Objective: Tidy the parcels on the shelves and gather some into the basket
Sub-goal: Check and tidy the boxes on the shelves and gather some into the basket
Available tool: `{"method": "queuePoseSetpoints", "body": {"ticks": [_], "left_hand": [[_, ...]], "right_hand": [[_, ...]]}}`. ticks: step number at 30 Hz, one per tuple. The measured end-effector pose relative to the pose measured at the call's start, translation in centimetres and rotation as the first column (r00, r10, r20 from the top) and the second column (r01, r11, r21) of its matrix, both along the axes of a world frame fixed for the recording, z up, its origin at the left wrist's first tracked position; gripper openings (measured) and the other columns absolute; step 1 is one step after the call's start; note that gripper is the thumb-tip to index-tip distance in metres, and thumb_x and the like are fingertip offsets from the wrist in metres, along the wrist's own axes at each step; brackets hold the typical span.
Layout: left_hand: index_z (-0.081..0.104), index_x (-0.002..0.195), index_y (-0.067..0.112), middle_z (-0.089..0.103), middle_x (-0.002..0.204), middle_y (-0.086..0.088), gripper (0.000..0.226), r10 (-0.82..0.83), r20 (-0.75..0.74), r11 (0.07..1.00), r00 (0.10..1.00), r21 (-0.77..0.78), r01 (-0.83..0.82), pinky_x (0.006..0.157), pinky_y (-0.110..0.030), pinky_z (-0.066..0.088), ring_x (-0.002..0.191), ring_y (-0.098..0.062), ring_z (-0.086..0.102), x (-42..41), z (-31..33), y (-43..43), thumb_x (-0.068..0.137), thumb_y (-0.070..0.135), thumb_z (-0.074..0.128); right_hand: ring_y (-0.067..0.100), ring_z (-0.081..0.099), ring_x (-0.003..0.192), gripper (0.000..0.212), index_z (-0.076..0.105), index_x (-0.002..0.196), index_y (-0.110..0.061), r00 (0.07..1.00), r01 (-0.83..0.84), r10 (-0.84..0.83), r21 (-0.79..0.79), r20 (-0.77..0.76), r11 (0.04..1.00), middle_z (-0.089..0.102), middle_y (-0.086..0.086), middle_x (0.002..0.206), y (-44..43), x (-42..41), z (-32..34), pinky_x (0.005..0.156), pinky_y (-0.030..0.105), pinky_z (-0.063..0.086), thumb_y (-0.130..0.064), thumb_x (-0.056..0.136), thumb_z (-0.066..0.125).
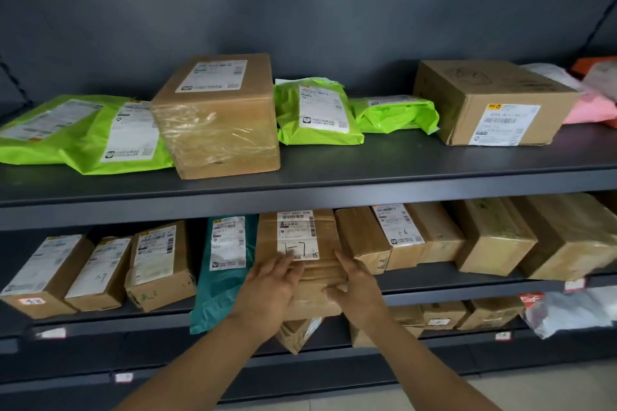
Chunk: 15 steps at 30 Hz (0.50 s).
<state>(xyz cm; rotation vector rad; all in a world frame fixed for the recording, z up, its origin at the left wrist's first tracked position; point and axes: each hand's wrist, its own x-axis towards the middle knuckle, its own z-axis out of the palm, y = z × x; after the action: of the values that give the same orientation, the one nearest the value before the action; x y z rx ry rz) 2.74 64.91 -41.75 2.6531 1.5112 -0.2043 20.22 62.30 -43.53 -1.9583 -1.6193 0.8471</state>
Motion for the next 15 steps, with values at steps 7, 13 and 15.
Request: {"method": "queuePoseSetpoints", "body": {"ticks": [7,13,15], "left_hand": [[-0.007,0.150,0.028,-0.014,0.159,-0.004,0.078,0.136,-0.076,0.991,0.988,0.015,-0.135,0.117,-0.042,0.007,0.146,-0.025,-0.005,-0.3,-0.8,3.5,0.096,0.002,0.043],[0.001,0.152,0.025,-0.013,0.159,-0.005,0.078,0.137,0.000,0.991,0.991,0.000,-0.137,0.119,-0.044,0.003,0.146,-0.025,-0.009,-0.4,-1.7,3.9,0.092,-0.006,0.041],[0.004,0.152,0.026,-0.012,0.159,-0.004,0.077,0.135,0.028,0.991,0.990,0.008,-0.135,0.119,-0.043,0.003,0.146,-0.023,-0.008,-0.5,-2.0,4.0,0.093,-0.004,0.042]], "right_hand": [[0.024,0.036,0.128,0.067,0.038,0.142,-0.021,0.965,0.239,-0.248,0.099,0.085,0.966,0.037,0.004,0.142,0.0,2.7,-2.3,0.105,0.031,0.036,-0.024,0.084,0.070],[0.032,0.024,0.130,0.081,0.017,0.148,-0.030,0.867,0.374,-0.370,0.054,0.335,0.926,0.016,0.012,0.146,2.2,3.6,-3.0,0.102,0.043,0.037,-0.051,0.084,0.061],[0.031,0.024,0.131,0.088,0.008,0.149,-0.028,0.839,0.406,-0.394,0.051,0.375,0.912,0.015,0.013,0.145,3.3,3.2,-3.4,0.102,0.042,0.036,-0.060,0.083,0.057]]}}
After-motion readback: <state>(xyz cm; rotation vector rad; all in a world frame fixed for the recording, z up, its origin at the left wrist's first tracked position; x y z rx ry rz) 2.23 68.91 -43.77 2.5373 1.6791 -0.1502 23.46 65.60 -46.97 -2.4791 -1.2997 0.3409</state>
